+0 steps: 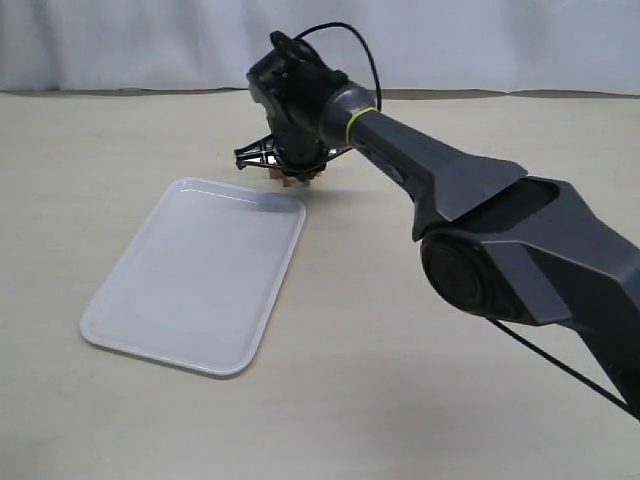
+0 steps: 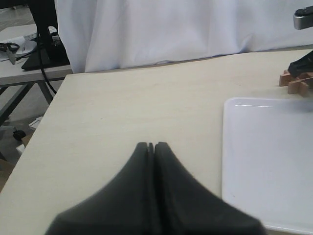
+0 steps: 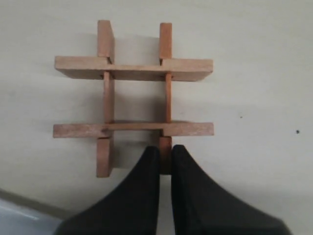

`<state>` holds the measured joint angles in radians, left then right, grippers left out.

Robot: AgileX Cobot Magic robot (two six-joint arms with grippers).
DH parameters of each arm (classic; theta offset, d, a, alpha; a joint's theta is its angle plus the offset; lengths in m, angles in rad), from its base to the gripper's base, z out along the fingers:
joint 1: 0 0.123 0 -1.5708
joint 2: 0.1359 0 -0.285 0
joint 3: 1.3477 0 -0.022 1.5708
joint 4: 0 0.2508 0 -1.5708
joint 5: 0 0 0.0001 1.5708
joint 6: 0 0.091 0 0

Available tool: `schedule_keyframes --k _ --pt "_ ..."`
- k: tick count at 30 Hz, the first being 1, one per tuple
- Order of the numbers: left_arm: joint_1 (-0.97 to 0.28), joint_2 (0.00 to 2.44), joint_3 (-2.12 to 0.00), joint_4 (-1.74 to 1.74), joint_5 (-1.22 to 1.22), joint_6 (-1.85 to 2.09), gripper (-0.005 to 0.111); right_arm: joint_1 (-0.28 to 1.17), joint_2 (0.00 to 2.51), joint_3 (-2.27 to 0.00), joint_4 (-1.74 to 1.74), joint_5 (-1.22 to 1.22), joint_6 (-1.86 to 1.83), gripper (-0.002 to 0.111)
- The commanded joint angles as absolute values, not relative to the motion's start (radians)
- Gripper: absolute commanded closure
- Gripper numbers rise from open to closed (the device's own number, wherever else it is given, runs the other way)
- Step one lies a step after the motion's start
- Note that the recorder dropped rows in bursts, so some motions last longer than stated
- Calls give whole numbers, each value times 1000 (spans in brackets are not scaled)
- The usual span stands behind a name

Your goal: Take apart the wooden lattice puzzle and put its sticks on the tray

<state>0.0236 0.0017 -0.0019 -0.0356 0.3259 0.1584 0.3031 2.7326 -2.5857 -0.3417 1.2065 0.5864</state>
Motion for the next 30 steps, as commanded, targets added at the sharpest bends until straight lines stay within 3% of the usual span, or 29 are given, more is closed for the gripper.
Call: schedule_keyframes --k 1,10,15,20,25,30 --pt "23 0 0 -36 310 159 107 269 2720 -2588 -341 1221 522 104" --pt "23 0 0 -36 310 159 107 256 2680 -2442 -281 1221 410 104" --pt "23 0 0 -36 310 159 107 253 2488 -2111 -330 1213 426 104" --pt "23 0 0 -38 310 159 107 241 2196 -1634 -239 949 348 104" --pt "23 0 0 -38 310 159 107 246 2090 -1428 -82 794 245 104" --pt "23 0 0 -38 310 159 107 246 2079 -1363 11 758 242 104"
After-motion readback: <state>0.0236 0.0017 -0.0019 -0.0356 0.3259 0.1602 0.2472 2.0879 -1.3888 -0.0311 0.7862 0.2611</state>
